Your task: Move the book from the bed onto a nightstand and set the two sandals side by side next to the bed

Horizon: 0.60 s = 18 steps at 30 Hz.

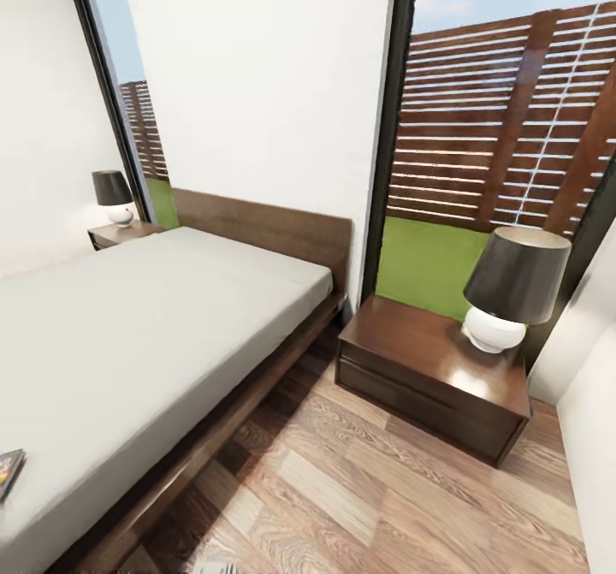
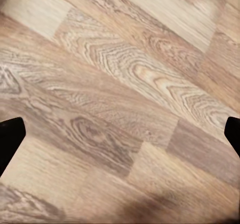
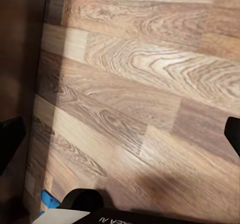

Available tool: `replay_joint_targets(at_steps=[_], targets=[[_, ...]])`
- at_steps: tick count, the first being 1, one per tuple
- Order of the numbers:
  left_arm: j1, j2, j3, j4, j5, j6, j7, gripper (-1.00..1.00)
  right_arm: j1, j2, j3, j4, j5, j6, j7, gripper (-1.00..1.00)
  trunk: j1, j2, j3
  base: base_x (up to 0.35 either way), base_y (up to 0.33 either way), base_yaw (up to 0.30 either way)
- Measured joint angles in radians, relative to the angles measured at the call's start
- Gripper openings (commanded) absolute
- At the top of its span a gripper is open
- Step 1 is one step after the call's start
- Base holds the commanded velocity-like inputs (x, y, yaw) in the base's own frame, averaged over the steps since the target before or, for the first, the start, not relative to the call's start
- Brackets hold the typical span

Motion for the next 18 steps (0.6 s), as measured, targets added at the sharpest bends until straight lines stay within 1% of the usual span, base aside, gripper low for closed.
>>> replay_joint_targets(at_steps=[3,5,14,18], targets=[[0.0,0.0,0.0,-0.001,0.0,0.0,0.0,1.0,0.0,0.0,0.0,0.0,0.0,0.0,0.0,1.0,0.0,0.0,-0.001,0.008,0.0,0.276],[0.0,0.0,0.0,-0.001,0.0,0.0,0.0,1.0,0.0,0.0,0.0,0.0,0.0,0.0,0.0,1.0,0.0,0.0,-0.002,0.149,0.0,0.276],[0.0,0.0,-0.001,-0.001,0.0,0.0,0.001,1.0,0.0,0.0,0.0,0.0,0.0,0.0,0.0,1.0,0.0,0.0,-0.005,0.257,-0.035,0.276],[0.0,0.0,0.0,-0.001,0.0,0.0,0.001,1.0,0.0,0.0,0.0,0.0,0.0,0.0,0.0,1.0,0.0,0.0,-0.007,0.034,-0.005,0.276]])
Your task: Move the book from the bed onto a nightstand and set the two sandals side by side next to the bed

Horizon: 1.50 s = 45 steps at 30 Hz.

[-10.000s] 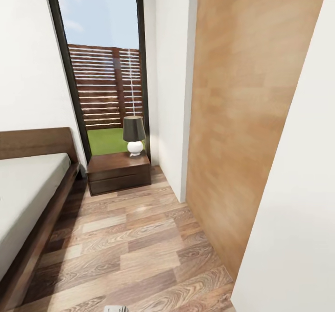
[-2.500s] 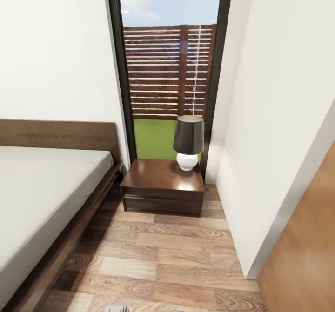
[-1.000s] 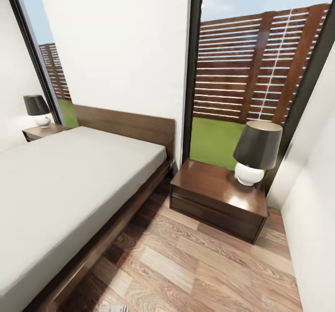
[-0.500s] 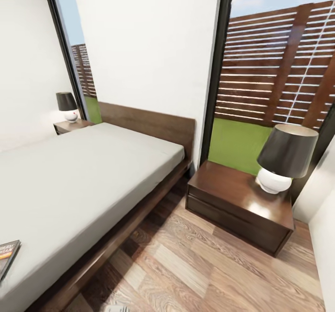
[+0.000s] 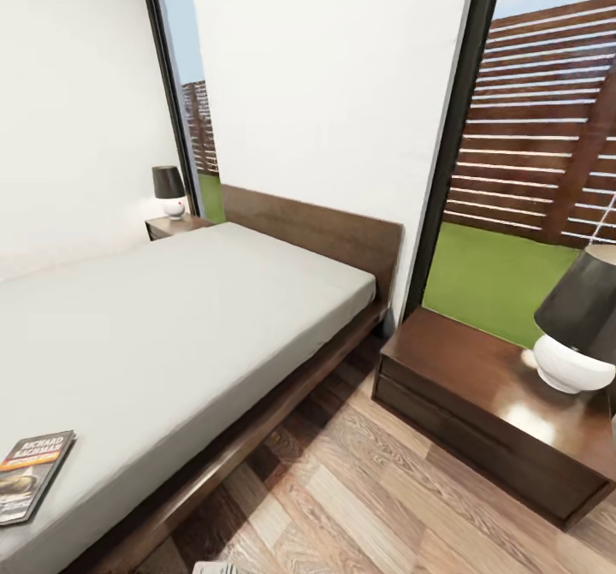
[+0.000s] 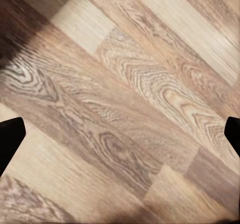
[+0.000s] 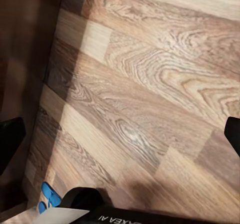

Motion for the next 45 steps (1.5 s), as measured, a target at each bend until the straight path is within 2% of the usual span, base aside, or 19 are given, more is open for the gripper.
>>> replay_joint_targets(at_steps=[17,36,45], targets=[[0.0,0.0,0.0,0.001,0.0,0.0,0.0,1.0,0.0,0.0,0.0,0.0,0.0,0.0,0.0,1.0,0.0,0.0,-0.007,0.009,-0.004,0.276],[0.0,0.0,0.0,0.001,0.0,0.0,0.0,1.0,0.0,0.0,0.0,0.0,0.0,0.0,0.0,1.0,0.0,0.0,-0.014,0.237,-0.154,0.276],[0.0,0.0,0.0,0.001,0.001,0.0,0.0,1.0,0.0,0.0,0.0,0.0,0.0,0.0,0.0,1.0,0.0,0.0,-0.017,0.047,-0.039,0.276]])
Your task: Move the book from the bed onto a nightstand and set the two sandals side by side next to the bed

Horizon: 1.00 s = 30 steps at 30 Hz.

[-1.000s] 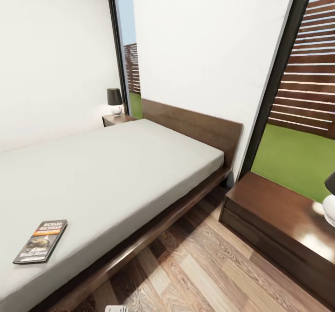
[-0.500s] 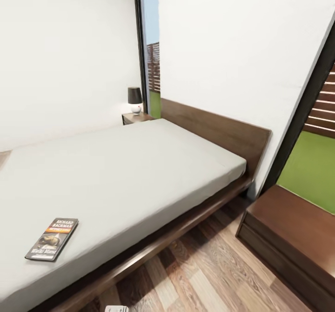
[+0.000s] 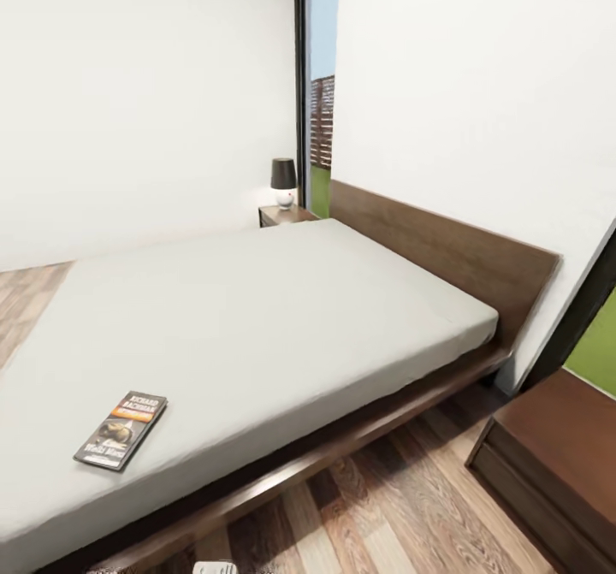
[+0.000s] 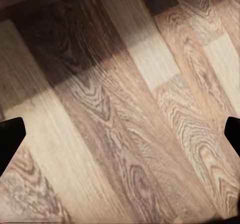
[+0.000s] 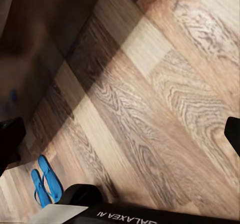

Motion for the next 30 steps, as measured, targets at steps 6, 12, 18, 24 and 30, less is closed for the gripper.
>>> replay_joint_targets(at_steps=[6,12,18,24,30], targets=[[0.0,0.0,0.0,0.0,0.0,0.0,0.0,1.0,0.0,0.0,0.0,0.0,0.0,0.0,0.0,1.0,0.0,0.0,-0.002,0.002,-0.002,0.276],[0.0,0.0,0.0,0.0,-0.001,0.0,0.0,1.0,0.0,0.0,0.0,0.0,0.0,0.0,0.0,1.0,0.0,0.0,-0.005,0.0,0.0,0.275],[0.0,0.0,0.0,0.0,0.0,0.0,0.0,1.0,0.0,0.0,0.0,0.0,0.0,0.0,0.0,1.0,0.0,0.0,-0.007,0.0,0.0,0.276],[0.0,0.0,0.0,0.0,-0.001,0.0,0.0,1.0,0.0,0.0,0.0,0.0,0.0,0.0,0.0,1.0,0.0,0.0,-0.009,0.0,0.0,0.275],[0.0,0.0,0.0,0.001,-0.001,0.0,0.0,1.0,0.0,0.0,0.0,0.0,0.0,0.0,0.0,1.0,0.0,0.0,-0.012,0.0,0.0,0.275]])
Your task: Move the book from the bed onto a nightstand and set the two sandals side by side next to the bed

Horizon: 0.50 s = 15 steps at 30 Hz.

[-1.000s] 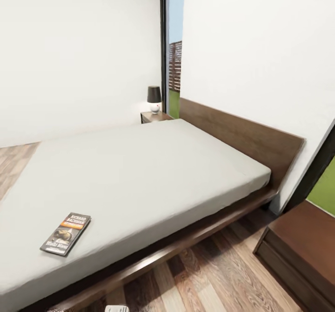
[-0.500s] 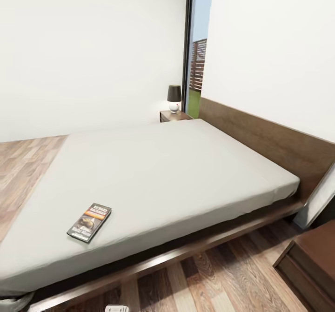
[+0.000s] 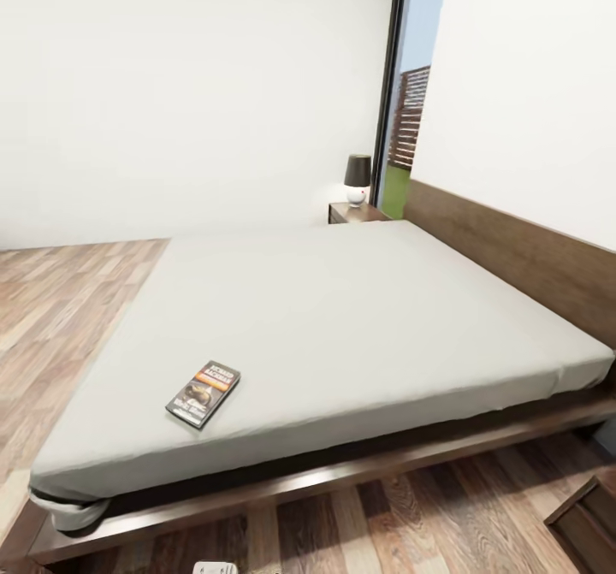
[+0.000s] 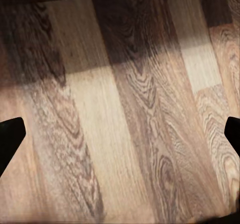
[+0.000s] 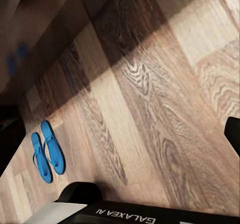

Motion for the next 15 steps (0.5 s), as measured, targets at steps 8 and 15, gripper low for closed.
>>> replay_joint_targets(at_steps=[8,15], targets=[[0.0,0.0,-0.001,0.0,0.0,0.0,0.0,1.0,0.0,0.0,0.0,0.0,0.0,0.0,0.0,1.0,0.0,0.0,-0.003,0.001,-0.001,0.275],[0.0,0.0,-0.001,0.0,0.0,0.0,0.0,1.0,0.0,0.0,0.0,0.0,0.0,0.0,0.0,1.0,0.0,0.0,-0.005,0.18,-0.081,0.166]])
